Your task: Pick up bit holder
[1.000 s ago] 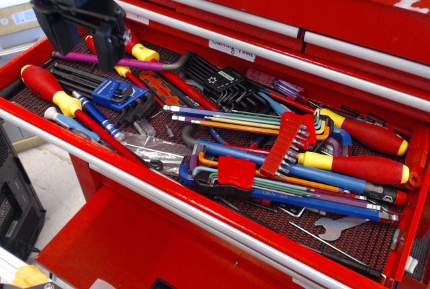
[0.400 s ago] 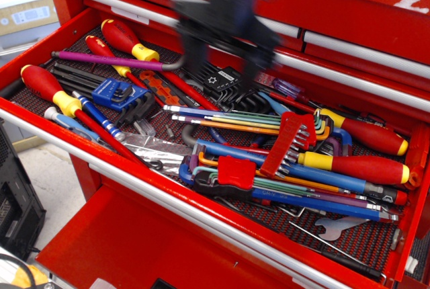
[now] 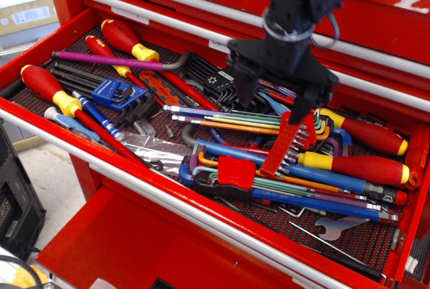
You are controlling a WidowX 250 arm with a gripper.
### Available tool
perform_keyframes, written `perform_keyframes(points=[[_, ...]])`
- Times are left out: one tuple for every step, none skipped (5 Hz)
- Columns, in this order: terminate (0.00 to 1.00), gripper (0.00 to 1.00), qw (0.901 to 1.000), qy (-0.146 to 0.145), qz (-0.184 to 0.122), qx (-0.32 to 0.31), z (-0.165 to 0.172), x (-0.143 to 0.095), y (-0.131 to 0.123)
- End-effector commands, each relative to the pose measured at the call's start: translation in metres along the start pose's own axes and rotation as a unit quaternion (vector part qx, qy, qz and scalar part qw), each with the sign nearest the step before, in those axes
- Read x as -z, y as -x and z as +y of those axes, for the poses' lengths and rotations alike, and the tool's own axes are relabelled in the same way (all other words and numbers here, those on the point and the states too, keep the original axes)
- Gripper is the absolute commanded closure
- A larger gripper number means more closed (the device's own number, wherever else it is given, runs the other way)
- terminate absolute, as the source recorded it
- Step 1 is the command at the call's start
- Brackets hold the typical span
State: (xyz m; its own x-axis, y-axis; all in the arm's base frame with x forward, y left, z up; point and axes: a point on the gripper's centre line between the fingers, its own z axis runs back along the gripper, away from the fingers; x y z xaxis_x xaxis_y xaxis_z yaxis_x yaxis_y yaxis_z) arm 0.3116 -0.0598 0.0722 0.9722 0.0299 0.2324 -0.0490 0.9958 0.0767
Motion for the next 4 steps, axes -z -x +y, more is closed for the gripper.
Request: perform_keyframes(points=[[0.0,0.0,0.9997,0.021,-0.012,0.007,-0.011,0.01,-0.002],[0.0,0.0,0.9992,0.007,-0.025,0.029,-0.011,0.022,-0.004],[0.0,0.0,0.9992,0.014,-0.023,0.031,-0.012,0.033,-0.005],[0.0,0.0,0.9989,0.027,-0.023,0.031,-0.013,0.037,-0.004]])
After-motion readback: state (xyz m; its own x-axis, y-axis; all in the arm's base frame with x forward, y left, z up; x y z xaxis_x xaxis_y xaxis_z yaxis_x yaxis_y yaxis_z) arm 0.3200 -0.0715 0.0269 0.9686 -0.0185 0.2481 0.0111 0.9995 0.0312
